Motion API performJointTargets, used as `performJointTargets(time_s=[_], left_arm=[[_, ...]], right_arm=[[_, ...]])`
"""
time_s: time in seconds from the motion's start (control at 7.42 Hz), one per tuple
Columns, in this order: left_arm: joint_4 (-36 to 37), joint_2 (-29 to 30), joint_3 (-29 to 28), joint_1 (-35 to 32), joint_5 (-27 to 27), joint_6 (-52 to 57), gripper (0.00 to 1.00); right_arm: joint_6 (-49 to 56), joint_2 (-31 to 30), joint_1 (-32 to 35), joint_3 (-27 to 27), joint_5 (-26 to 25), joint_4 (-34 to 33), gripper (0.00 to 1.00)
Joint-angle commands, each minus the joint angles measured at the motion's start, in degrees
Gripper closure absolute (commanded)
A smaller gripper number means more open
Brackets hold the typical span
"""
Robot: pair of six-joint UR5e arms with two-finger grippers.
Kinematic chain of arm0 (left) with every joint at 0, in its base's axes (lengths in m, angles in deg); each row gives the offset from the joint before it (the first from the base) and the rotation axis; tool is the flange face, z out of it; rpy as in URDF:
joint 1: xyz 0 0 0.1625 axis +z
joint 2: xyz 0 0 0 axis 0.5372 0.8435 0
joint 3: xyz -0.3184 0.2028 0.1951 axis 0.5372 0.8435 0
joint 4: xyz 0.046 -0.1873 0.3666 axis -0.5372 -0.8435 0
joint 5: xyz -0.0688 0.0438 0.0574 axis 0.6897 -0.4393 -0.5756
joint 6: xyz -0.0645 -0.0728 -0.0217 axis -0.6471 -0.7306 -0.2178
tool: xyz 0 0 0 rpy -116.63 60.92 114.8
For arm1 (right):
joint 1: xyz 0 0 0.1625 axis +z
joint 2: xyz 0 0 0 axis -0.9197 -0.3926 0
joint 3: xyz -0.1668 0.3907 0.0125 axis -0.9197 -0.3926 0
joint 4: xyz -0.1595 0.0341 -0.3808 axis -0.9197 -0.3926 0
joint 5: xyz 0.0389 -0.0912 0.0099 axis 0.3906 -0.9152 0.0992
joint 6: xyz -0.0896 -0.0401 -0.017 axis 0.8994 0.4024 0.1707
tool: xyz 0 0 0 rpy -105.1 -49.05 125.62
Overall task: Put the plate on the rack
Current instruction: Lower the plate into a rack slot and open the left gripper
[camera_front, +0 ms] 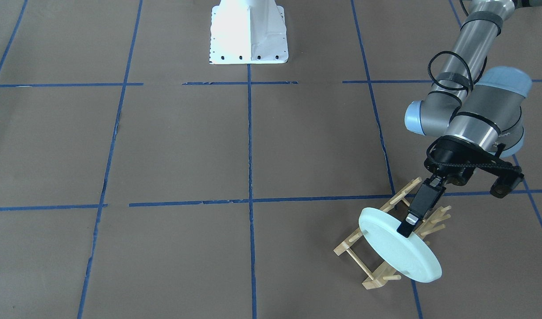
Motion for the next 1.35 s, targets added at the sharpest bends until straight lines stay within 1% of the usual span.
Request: performJointTargets(time_s=[0.0,0.27,0.4,0.54,0.67,0.81,0.94,1.08,1.21], left_arm=[[0.01,-0.06,-0.68,0.04,-0.04,0.02,0.00],[0.01,-0.15,-0.68,0.04,-0.04,0.11,0.00],[0.10,-0.15,-0.68,-0.31,0.31,1.85,0.00],[0.36,-0.24,-0.42,-1.71,0.75,6.04,0.00],[0.80,-0.50,-0.24,-4.16,3.88,9.30,0.00],[6.03,-1.98,2.63,-7.23,9.05,14.04,0.00],[15.82,-4.35,8.75,-8.91,13.02,21.48,0.00],[20.88,-6.98,12.99,-9.80,14.36,28.78,0.00],[23.19,-10.75,15.56,-11.20,16.46,33.55,0.00]], right_arm=[[0.01,0.00,-0.05,0.00,0.00,0.00,0.00],[0.01,0.00,-0.05,0.00,0.00,0.00,0.00],[0.01,0.00,-0.05,0.00,0.00,0.00,0.00],[-0.07,0.00,-0.05,0.00,0.00,0.00,0.00],[-0.07,0.00,-0.05,0.00,0.00,0.00,0.00],[-0.07,0.00,-0.05,0.00,0.00,0.00,0.00],[-0.07,0.00,-0.05,0.00,0.00,0.00,0.00],[-0.07,0.00,-0.05,0.00,0.00,0.00,0.00],[-0.07,0.00,-0.05,0.00,0.00,0.00,0.00]])
